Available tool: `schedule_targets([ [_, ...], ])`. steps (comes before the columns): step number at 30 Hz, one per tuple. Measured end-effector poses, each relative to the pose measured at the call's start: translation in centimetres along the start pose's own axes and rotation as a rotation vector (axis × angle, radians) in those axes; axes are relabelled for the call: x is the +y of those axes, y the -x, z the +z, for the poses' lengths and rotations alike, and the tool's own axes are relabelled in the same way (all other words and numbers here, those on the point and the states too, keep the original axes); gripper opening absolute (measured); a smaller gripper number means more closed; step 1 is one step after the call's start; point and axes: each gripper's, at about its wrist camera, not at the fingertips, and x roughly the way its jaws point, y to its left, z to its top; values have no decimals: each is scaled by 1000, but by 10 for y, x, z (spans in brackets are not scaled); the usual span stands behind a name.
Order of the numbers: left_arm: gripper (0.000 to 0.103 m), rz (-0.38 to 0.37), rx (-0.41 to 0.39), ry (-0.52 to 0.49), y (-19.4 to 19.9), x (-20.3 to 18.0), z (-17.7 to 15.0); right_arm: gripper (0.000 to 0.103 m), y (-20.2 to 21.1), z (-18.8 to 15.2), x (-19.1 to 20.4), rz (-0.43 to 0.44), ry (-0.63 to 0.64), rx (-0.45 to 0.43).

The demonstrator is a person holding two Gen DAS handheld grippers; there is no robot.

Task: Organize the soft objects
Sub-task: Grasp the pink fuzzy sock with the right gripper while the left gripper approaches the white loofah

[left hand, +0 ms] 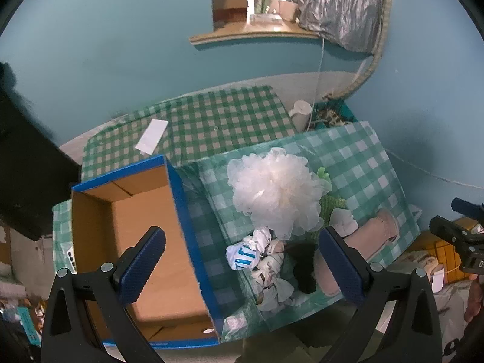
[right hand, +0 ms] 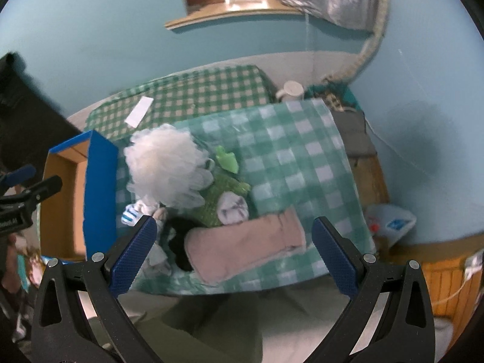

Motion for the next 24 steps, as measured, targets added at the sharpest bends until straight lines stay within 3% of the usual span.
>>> schedule_targets([
  [16, 102, -8, 106, -70, -67, -24, 12, 101, -94, -57, -66, 46, -335, 169],
  [24, 102, -17, 134, -69, -91, -33, 13, 101, -138, -73, -84, 67, -417, 215],
])
